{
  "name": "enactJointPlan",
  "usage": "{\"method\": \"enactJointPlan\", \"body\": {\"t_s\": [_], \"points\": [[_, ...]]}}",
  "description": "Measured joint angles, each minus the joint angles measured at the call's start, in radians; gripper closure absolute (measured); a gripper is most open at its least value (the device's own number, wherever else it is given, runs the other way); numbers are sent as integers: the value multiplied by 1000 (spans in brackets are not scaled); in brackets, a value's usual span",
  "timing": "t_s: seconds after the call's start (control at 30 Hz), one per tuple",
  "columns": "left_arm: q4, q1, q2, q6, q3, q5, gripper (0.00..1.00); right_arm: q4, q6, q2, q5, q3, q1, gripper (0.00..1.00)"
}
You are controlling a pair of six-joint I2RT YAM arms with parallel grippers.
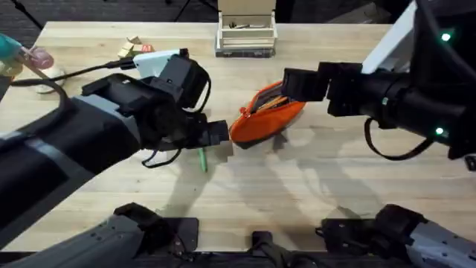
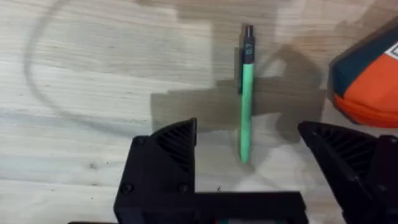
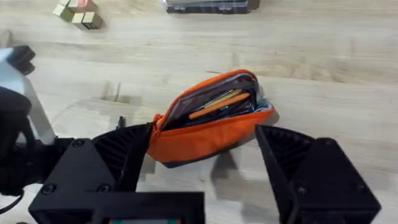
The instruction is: Unzip the bag, pick up the pens from the table one at a time and place them inside, then zip the bag closed.
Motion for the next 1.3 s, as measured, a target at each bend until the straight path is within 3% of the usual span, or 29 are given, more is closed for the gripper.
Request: {"method": "enactJointPlan", "body": {"t_s": [0.47,1.07,1.3], "points": [[44,0,117,-26,-20,-9,6,0,0,0,0,0,0,4],[44,-2,119,-33,-34,-14,6,-1,0,0,0,0,0,4],[58,-34,117,-61,-56,-25,5,-18,0,0,0,0,0,4]]}}
